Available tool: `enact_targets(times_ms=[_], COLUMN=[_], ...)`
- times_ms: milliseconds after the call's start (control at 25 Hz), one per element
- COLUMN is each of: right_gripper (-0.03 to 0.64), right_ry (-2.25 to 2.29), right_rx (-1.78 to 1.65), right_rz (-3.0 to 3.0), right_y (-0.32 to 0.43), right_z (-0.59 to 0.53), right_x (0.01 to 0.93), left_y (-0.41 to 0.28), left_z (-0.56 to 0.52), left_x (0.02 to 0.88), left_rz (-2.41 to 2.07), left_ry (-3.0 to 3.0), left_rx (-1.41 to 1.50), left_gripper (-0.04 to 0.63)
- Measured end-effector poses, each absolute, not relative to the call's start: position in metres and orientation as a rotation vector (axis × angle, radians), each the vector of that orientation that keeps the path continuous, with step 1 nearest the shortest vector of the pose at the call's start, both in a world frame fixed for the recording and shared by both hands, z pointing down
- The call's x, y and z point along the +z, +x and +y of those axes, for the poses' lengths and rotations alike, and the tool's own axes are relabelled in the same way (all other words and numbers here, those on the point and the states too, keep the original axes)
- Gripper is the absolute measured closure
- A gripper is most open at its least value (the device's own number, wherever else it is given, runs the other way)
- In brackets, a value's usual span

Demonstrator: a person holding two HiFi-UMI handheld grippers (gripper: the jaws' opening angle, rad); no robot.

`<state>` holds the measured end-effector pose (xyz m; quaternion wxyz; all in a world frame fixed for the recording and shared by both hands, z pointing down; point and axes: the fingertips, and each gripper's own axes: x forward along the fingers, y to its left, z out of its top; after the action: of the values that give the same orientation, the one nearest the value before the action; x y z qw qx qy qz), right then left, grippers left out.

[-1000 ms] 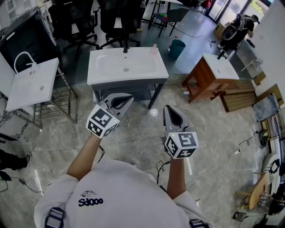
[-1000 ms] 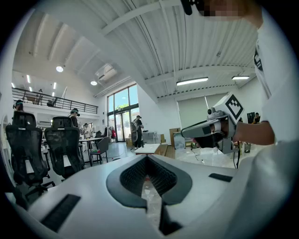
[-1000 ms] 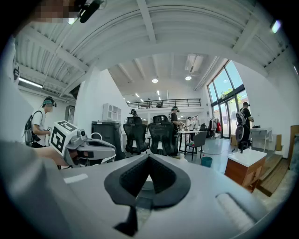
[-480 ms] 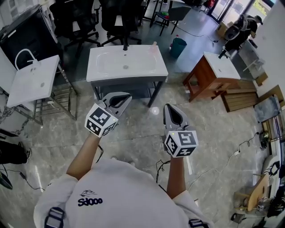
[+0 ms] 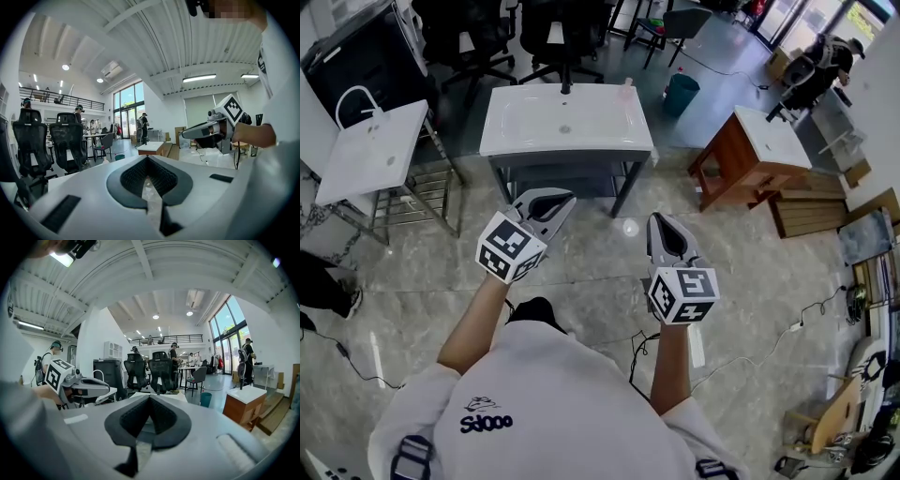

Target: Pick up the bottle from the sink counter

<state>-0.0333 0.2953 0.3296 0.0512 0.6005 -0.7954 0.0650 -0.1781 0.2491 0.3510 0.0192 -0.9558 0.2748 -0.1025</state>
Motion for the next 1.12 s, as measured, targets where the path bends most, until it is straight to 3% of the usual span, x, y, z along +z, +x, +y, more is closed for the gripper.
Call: enact_targets(times_ms=[480, 1120], right_gripper=[0.607, 0.607], right_ry=[1.914, 1.918], right_rx=[0.248, 0.203], right_rz=[-2.348, -2.343], right_y=[0.008, 0.036], right_z=[0.267, 0.113], right_x=[0.345, 0.345], left_y=[-0.139, -0.095], left_z=[0.217, 0.052], left_x=[0.371, 0.376], left_rz=[0.785, 0.734], left_ry=[-3.005, -3.016], left_rx=[-0.338, -0.347], left_gripper=[0.594, 0.594])
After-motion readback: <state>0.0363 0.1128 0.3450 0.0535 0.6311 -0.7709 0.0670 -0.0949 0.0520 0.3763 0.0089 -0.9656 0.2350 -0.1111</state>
